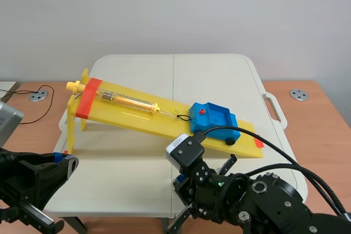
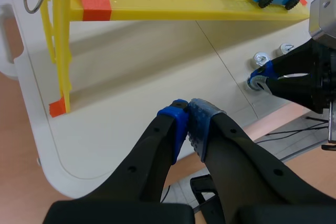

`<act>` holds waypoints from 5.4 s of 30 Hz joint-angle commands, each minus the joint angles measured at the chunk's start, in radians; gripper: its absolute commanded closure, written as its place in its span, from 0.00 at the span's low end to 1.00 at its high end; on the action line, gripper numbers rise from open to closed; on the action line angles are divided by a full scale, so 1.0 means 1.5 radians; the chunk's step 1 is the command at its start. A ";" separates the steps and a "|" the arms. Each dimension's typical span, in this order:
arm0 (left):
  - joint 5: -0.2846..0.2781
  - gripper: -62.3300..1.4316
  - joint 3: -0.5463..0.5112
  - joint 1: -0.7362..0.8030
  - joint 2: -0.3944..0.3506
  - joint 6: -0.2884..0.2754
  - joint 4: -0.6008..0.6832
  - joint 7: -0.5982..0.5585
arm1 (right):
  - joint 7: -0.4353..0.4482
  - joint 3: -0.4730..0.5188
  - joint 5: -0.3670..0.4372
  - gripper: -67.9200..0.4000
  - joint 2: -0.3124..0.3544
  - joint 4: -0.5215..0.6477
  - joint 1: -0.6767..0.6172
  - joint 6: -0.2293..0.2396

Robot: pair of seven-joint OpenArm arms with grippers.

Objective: Place the four metal weights on the blue cart on the ramp.

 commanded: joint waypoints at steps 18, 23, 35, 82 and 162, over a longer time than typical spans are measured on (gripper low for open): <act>-0.049 0.93 -0.010 -0.015 0.004 -0.017 0.029 -0.067 | -0.003 0.075 0.148 0.98 0.069 0.246 -0.056 -0.014; -0.049 0.93 -0.010 -0.015 0.003 -0.017 0.029 -0.064 | -0.029 0.139 0.213 0.98 0.085 0.343 -0.122 -0.002; -0.049 0.93 -0.010 -0.015 0.003 -0.017 0.029 -0.059 | -0.084 0.322 0.435 0.99 0.068 0.462 -0.164 0.026; -0.049 0.93 -0.010 -0.015 0.004 -0.017 0.029 -0.055 | -0.040 0.354 0.383 0.98 -0.109 0.030 0.218 0.023; -0.049 0.93 -0.010 -0.015 0.004 -0.017 0.029 -0.055 | 0.042 0.162 0.061 0.69 0.046 0.159 -0.020 0.110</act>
